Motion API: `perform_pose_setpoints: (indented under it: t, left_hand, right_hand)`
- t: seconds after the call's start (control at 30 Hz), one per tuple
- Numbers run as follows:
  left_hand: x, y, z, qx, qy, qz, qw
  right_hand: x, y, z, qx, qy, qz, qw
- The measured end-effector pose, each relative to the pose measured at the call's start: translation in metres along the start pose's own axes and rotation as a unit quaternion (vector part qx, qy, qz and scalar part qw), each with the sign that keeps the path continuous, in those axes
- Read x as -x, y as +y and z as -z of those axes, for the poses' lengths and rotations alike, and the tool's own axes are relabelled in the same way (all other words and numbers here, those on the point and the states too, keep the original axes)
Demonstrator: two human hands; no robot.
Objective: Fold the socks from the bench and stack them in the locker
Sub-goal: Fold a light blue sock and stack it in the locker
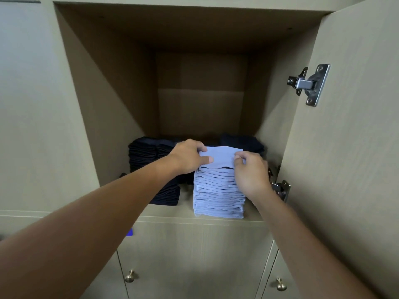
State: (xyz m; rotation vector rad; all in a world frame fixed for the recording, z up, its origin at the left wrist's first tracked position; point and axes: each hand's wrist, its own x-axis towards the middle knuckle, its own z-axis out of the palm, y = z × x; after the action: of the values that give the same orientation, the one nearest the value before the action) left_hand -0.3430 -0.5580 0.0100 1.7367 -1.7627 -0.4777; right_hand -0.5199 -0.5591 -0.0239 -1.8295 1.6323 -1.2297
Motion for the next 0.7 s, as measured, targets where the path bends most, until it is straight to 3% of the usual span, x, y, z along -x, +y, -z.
perform_pose_setpoints:
  t: [0.17, 0.37, 0.7]
  left_hand:
    - [0.016, 0.004, 0.018, -0.009, -0.011, -0.038, 0.999]
    - [0.058, -0.003, 0.045, -0.044, 0.005, -0.058, 0.997]
    - [0.137, -0.043, 0.074, -0.083, 0.095, -0.027, 0.992]
  right_hand:
    - [0.004, -0.005, 0.001, 0.005, 0.045, 0.023, 0.999]
    - [0.016, -0.017, 0.001, 0.071, 0.064, 0.113, 0.989]
    - [0.054, -0.045, -0.012, 0.068, 0.003, 0.236, 0.969]
